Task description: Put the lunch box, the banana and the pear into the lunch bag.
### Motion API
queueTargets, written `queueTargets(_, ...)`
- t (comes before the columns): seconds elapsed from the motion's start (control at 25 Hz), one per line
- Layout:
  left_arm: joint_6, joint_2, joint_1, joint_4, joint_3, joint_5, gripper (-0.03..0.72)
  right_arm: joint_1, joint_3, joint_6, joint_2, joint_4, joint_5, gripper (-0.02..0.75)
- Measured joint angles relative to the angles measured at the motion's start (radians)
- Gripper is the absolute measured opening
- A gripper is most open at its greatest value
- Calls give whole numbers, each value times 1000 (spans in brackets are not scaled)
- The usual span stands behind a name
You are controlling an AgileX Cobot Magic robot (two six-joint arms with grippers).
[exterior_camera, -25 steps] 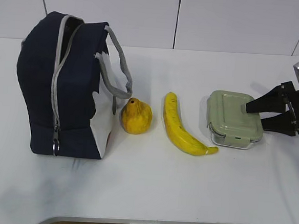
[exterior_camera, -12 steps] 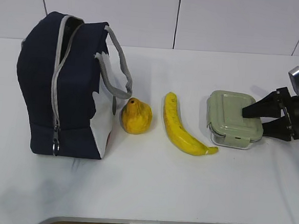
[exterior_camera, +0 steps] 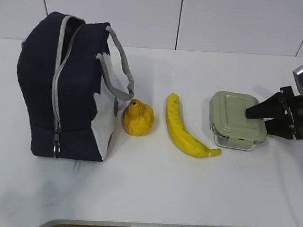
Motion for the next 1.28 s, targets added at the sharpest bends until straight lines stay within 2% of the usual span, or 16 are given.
queueTargets(0.52, 0, 0, 0, 0, 0, 0, 239, 2, 0, -1, 0, 15, 0, 399)
queueTargets(1.28, 0, 0, 0, 0, 0, 0, 239, 4, 0, 142, -17, -1, -13, 391)
